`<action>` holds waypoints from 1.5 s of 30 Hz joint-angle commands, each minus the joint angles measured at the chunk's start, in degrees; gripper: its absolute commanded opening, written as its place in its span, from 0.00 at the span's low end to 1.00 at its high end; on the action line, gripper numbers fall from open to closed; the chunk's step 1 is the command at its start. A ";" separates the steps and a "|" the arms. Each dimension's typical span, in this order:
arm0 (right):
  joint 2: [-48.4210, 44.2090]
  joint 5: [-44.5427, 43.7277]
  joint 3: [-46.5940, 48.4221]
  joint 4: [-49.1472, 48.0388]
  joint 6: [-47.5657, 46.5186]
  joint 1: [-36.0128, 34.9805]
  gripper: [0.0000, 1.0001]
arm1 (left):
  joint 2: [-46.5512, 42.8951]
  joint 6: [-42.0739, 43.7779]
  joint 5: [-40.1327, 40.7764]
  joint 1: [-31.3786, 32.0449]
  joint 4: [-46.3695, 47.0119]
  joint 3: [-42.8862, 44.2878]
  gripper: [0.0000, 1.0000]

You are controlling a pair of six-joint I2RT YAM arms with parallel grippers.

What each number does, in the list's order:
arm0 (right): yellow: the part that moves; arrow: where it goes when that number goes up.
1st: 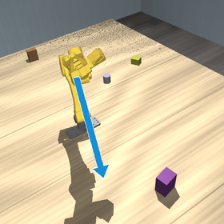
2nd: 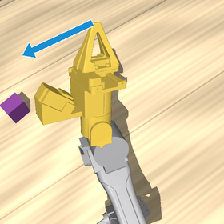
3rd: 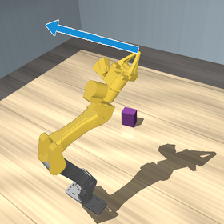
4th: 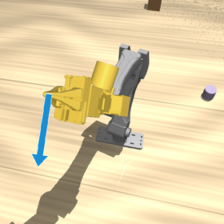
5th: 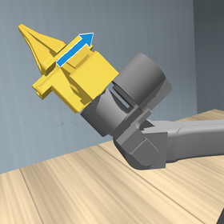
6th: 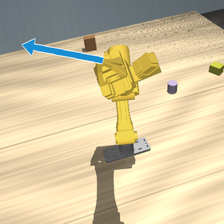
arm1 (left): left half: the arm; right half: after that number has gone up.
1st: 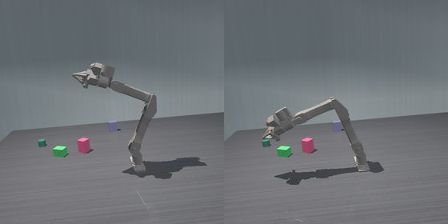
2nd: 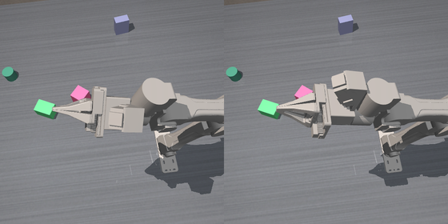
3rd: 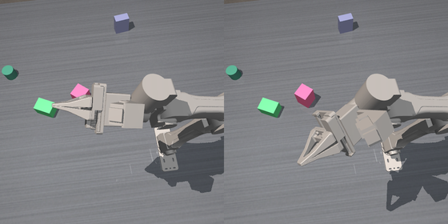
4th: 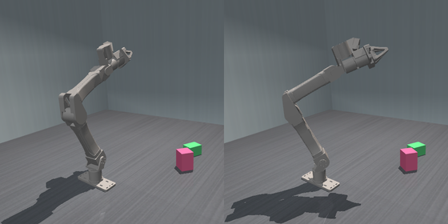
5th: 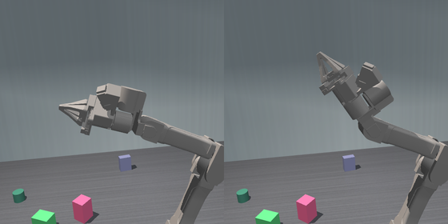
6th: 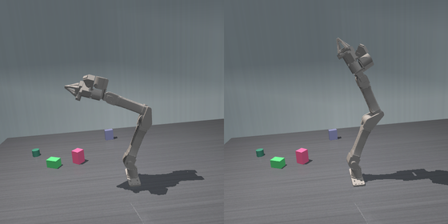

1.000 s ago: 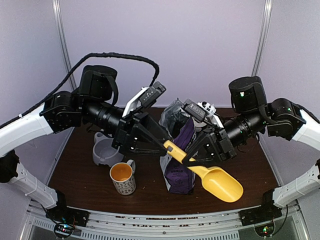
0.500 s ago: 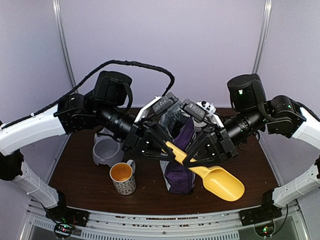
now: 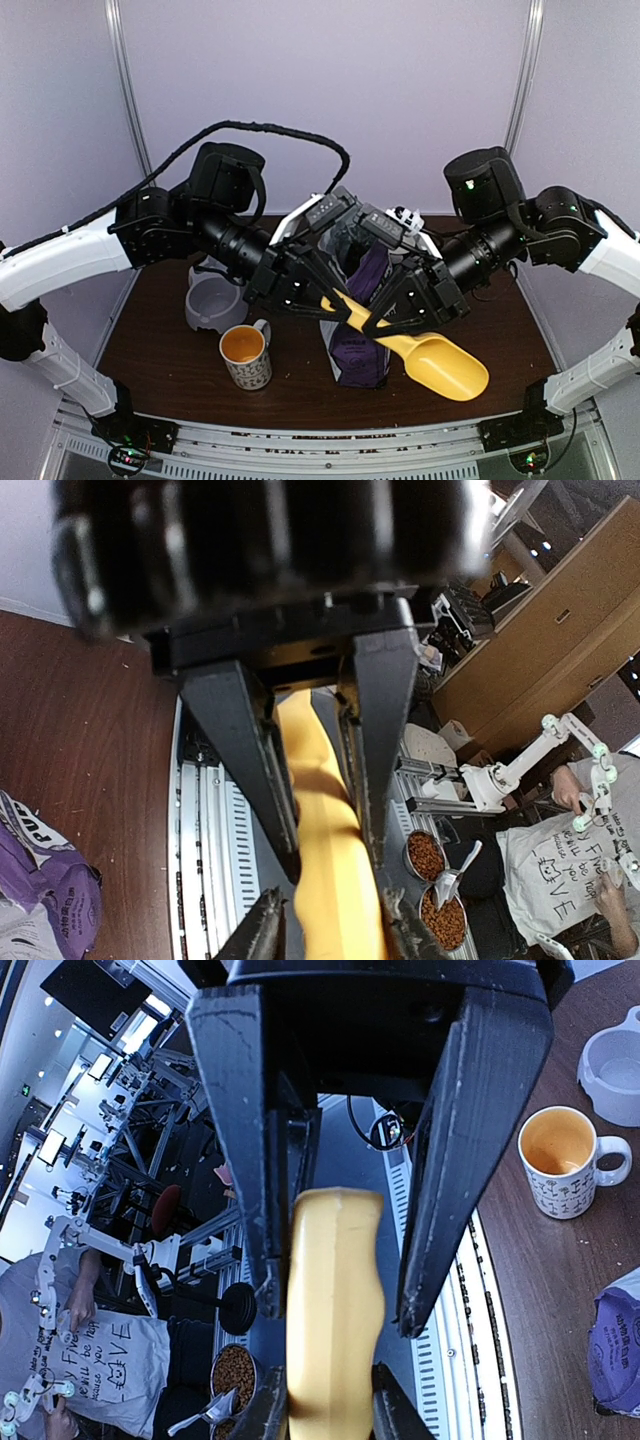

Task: Serve the pet food

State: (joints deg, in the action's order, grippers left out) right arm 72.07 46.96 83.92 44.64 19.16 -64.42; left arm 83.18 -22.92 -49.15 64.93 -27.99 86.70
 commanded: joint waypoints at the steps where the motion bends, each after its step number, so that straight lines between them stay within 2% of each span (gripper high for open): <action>1: 0.07 -1.04 2.08 0.04 -1.22 -0.26 0.00 | 0.31 -0.14 -1.65 -0.06 1.53 1.03 0.30; 4: 0.08 -1.00 1.97 0.20 -1.38 -0.26 0.00 | 0.23 -0.11 -1.53 -0.06 1.53 1.02 0.19; 8: 0.04 -1.85 1.86 0.82 -1.89 -0.28 0.00 | -0.09 -1.00 -1.22 -0.06 2.44 0.27 0.17; 9: -0.01 -2.58 1.94 0.95 -2.00 -0.27 0.04 | -0.04 -1.42 -1.05 -0.08 2.77 0.04 0.15; 13: -0.67 -6.36 1.88 1.54 -2.51 -0.07 0.37 | -0.40 -2.98 0.45 -0.06 3.20 -0.80 0.09; 16: -1.78 -9.26 0.69 1.30 -2.52 0.73 0.59 | -1.76 -7.78 1.70 -0.15 7.95 -3.58 0.04; 19: -3.84 -16.17 -1.30 -0.10 -0.58 3.38 0.70 | -3.91 -13.38 3.62 -0.44 15.94 -7.54 0.02; 23: -9.35 -18.92 -6.67 -8.81 4.52 7.05 0.79 | -7.47 -17.71 10.27 -1.79 18.68 -11.30 0.00; 27: -15.19 -24.89 -11.88 -15.39 9.96 11.25 0.81 | -12.46 -23.15 18.25 -4.42 26.19 -16.34 0.02; 29: -17.64 -29.74 -13.98 -16.30 13.50 14.26 0.82 | -14.39 -25.55 20.56 -5.70 30.86 -18.72 0.03; 32: -20.95 -32.19 -17.52 -18.21 18.41 19.00 0.83 | -16.43 -27.50 23.25 -8.19 34.37 -20.82 0.03; 36: -23.80 -29.22 -23.30 -23.34 23.60 21.95 0.83 | -19.21 -28.05 24.47 -11.21 35.93 -21.42 0.04; 42: -24.83 -19.03 -28.72 -34.24 30.00 21.53 0.74 | -20.66 -25.57 23.47 -13.19 31.00 -19.75 0.04; 45: -25.53 -18.42 -29.17 -36.32 30.55 20.23 0.74 | -21.19 -24.84 22.67 -13.50 29.49 -19.93 0.05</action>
State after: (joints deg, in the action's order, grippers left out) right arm 48.10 24.36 55.18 16.73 45.93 -43.03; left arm 63.18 -49.36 -26.33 52.03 1.26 65.52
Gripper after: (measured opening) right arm 0.740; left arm 0.199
